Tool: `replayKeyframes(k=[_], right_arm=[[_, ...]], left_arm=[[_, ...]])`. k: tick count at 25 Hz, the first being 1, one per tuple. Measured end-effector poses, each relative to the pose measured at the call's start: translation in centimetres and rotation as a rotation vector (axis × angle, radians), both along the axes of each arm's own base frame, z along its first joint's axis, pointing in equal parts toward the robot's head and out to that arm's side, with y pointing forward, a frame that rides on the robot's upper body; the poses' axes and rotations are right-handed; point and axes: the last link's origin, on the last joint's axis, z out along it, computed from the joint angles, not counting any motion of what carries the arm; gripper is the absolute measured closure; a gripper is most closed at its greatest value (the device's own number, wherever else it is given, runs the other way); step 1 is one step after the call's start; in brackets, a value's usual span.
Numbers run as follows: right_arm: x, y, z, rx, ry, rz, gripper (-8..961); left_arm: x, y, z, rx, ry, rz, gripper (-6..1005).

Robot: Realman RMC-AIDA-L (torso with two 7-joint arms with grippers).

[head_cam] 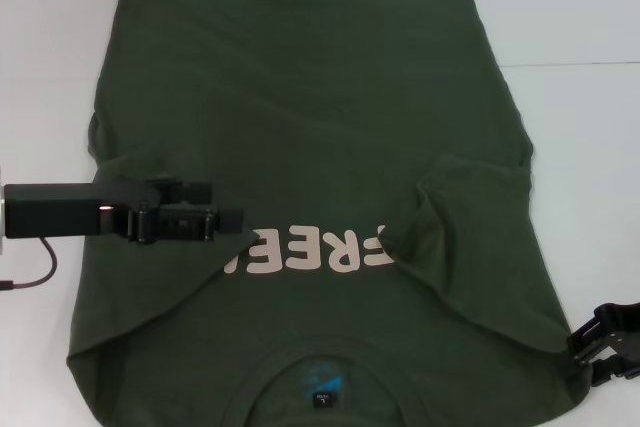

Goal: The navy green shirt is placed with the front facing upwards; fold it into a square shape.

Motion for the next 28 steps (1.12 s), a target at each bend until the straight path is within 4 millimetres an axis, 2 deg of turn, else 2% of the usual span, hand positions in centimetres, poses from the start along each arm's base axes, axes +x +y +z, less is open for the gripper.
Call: replayKeyframes(k=[10, 20, 28], right_arm=[[-0.37, 0.02, -0.46, -0.010, 0.008, 0.032, 620], [-0.42, -0.20, -0.59, -0.035, 0.019, 0.094, 893], [-0.59, 0.20, 0.00, -0.001, 0.044, 0.153, 903]], left_arm=[[-0.14, -0.09, 0.02, 0.002, -0.002, 0.004, 49], [-0.21, -0.17, 0.12, 0.010, -0.013, 0.008, 48], [-0.60, -0.23, 0.46, 0.012, -0.029, 0.056, 49]])
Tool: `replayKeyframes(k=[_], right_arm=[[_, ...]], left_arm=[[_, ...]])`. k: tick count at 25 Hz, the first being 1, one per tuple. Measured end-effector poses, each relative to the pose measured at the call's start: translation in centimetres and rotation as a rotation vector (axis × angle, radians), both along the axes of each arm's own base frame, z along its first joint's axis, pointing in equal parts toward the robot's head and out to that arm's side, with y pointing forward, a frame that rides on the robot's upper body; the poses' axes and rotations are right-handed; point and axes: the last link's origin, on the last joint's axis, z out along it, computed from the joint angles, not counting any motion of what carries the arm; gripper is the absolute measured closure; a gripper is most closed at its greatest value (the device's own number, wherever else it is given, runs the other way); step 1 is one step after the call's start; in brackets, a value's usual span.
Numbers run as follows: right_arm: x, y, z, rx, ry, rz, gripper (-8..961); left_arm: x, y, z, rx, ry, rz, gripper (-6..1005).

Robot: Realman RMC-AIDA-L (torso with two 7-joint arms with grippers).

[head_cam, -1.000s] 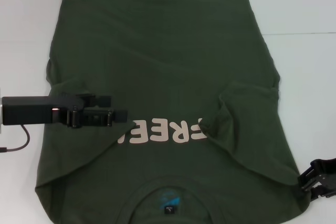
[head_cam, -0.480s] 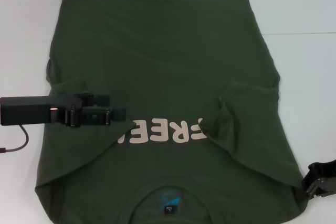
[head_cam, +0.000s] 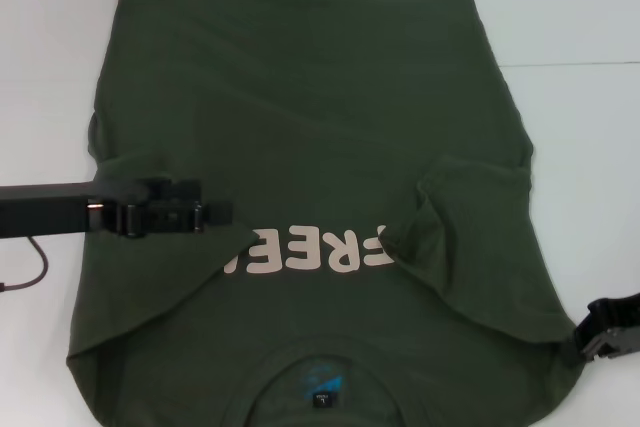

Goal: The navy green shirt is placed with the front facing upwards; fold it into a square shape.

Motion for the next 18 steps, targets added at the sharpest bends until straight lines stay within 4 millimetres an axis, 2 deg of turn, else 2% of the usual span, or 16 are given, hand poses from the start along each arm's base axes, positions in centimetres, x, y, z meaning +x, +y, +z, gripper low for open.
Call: replayKeyframes(k=[6, 10, 18], right_arm=[[-0.6, 0.6, 0.4, 0.041, 0.058, 0.082, 902], [-1.3, 0.8, -0.2, 0.049, 0.109, 0.159, 902], [-2.4, 1.3, -1.2, 0.084, 0.178, 0.298, 903]], left_arm=[[-1.1, -0.5, 1.5, 0.011, -0.044, 0.107, 49], [-2.1, -1.2, 2.9, -0.004, -0.055, 0.219, 49], [-3.0, -3.1, 5.4, -0.140, 0.043, 0.455, 69]])
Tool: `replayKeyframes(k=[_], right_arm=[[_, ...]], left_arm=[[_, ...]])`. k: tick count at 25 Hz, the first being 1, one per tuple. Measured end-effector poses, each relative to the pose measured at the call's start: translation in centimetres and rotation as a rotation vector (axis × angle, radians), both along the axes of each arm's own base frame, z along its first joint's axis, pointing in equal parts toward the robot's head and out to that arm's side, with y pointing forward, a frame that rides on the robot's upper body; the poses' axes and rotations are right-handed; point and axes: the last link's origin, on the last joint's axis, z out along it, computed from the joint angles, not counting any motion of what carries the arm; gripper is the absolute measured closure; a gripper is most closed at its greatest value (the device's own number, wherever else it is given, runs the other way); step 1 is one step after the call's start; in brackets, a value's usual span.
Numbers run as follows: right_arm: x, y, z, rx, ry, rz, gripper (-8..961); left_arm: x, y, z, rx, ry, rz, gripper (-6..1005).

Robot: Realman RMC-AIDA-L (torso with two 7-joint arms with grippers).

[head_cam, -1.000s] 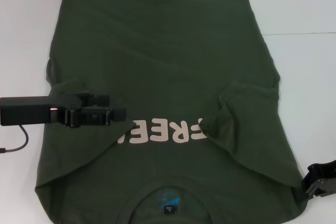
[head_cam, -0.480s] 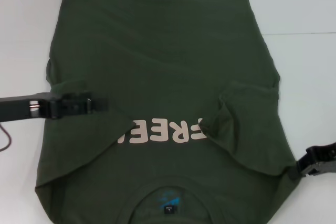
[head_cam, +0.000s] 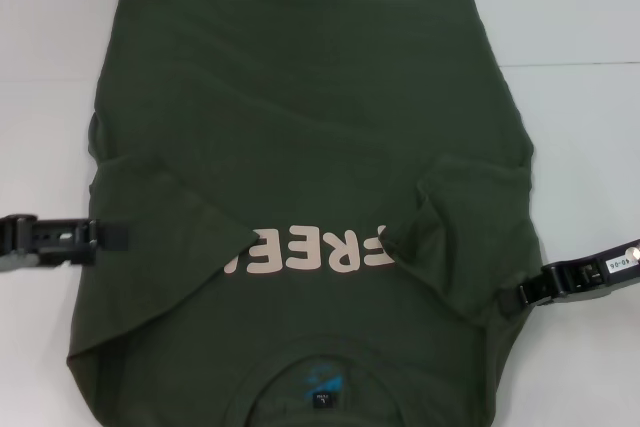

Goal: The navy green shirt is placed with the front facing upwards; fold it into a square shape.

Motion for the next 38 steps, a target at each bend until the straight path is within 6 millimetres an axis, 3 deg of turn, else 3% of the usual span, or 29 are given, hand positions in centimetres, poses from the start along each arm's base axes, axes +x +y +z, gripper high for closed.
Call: replayKeyframes(k=[5, 11, 25, 28, 38], right_arm=[[-0.3, 0.2, -0.3, 0.010, 0.008, 0.048, 902], [-1.0, 0.3, -0.5, 0.011, 0.034, 0.096, 902], [-1.3, 0.6, -0.4, 0.014, 0.032, 0.123, 902], [-1.4, 0.7, -0.5, 0.012, 0.032, 0.128, 902], [-1.9, 1.1, -0.5, 0.014, 0.030, 0.148, 902]], left_arm=[[-0.7, -0.8, 0.8, -0.072, 0.096, 0.150, 91], [-1.3, -0.8, 0.2, -0.139, 0.207, 0.239, 116], [-1.9, -0.1, -1.5, -0.187, 0.255, 0.268, 176], [-2.5, -0.1, -1.5, -0.184, 0.290, 0.289, 336], [-3.3, -0.4, -2.1, -0.210, 0.322, 0.318, 218]])
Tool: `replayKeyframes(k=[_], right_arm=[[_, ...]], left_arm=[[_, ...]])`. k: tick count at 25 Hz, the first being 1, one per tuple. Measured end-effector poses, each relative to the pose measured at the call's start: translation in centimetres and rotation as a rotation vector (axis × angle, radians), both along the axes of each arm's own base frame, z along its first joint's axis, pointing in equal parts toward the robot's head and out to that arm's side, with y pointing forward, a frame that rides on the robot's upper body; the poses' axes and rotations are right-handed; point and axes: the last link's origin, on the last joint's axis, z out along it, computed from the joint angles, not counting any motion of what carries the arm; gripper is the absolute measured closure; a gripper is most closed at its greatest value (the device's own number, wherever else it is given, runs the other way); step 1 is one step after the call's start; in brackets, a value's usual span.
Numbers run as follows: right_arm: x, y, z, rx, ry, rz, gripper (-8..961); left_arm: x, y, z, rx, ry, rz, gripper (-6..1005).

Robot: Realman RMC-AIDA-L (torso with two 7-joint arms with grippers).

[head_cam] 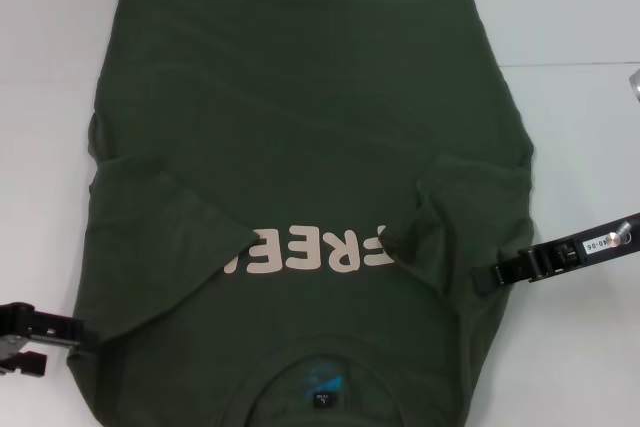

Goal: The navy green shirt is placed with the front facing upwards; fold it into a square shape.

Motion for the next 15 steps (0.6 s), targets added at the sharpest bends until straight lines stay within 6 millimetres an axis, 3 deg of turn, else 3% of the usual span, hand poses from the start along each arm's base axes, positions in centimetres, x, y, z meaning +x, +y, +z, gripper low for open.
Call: replayKeyframes(k=[6, 15], right_arm=[[0.0, 0.0, 0.0, 0.001, -0.001, 0.001, 902], [0.2, -0.1, 0.1, -0.003, 0.000, -0.004, 902]], left_arm=[[0.1, 0.7, -0.8, -0.004, -0.007, -0.003, 116], [0.4, 1.3, -1.6, -0.029, 0.006, -0.013, 119]])
